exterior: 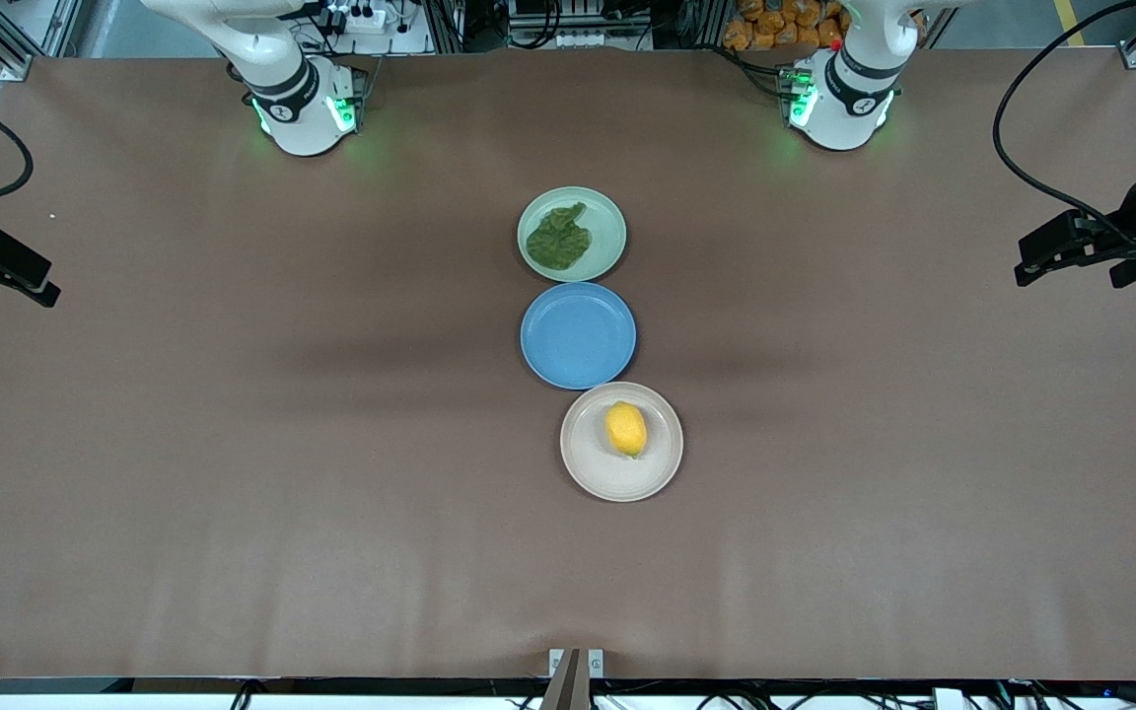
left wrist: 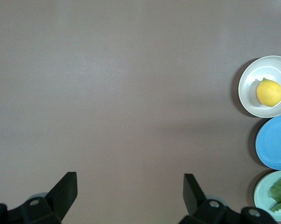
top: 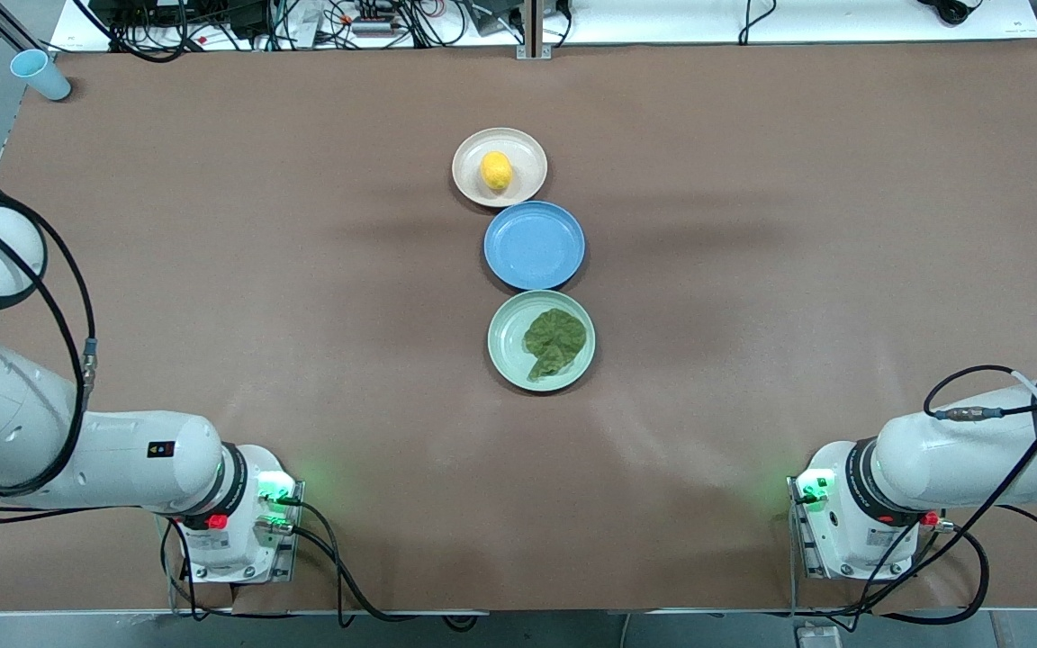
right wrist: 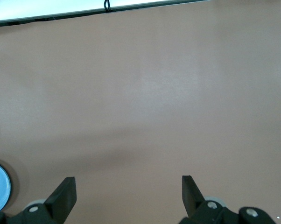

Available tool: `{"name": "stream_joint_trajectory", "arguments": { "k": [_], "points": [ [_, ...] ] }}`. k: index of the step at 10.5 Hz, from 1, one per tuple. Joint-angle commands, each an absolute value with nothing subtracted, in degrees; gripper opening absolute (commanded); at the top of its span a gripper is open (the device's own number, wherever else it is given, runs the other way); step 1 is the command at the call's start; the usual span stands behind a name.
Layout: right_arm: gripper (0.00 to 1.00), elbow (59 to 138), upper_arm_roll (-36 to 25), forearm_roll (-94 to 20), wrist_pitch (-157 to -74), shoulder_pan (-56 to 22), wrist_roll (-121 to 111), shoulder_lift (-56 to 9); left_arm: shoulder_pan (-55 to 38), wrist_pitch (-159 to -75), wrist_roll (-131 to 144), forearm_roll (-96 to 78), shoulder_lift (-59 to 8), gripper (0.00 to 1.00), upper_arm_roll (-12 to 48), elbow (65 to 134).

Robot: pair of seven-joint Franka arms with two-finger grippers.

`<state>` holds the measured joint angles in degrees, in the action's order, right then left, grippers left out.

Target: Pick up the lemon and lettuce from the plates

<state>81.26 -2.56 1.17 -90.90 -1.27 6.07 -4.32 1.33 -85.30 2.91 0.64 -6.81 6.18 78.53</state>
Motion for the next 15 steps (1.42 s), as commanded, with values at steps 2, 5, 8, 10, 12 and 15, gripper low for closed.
{"name": "stream_joint_trajectory", "arguments": {
  "k": [2, 5, 8, 10, 12, 15],
  "points": [
    [1.0, 80.6, -2.37, 0.53, -90.35, -1.05, 5.63, -4.22, 1.67, -84.81, 1.41, 0.97, -6.06, 1.0, 6.24, 78.49],
    [1.0, 80.6, -2.29, 0.53, -90.26, -1.05, 5.63, -4.22, 1.67, -84.81, 1.41, 0.97, -6.15, 1.0, 6.33, 78.49],
    [1.0, 80.6, -2.29, 0.53, -90.18, -1.05, 5.63, -4.31, 1.06, -86.04, 1.41, 0.53, -7.73, 1.0, 6.33, 78.57],
    [1.0, 80.6, -2.29, 0.44, -90.18, -1.05, 5.63, -4.31, -1.65, -90.33, 2.63, 0.44, -10.62, 1.0, 7.03, 78.57],
    [1.0, 80.68, -2.2, 0.35, -89.91, -1.23, 6.06, -4.31, -5.96, -97.26, 6.22, 0.44, -15.62, 1.0, 7.03, 78.57],
    [1.0, 81.21, -1.5, 0.18, -90.0, -1.67, 6.33, -4.31, -11.93, -108.69, 17.7, -2.88, -23.53, 1.0, 7.12, 78.49]
  ]
}}
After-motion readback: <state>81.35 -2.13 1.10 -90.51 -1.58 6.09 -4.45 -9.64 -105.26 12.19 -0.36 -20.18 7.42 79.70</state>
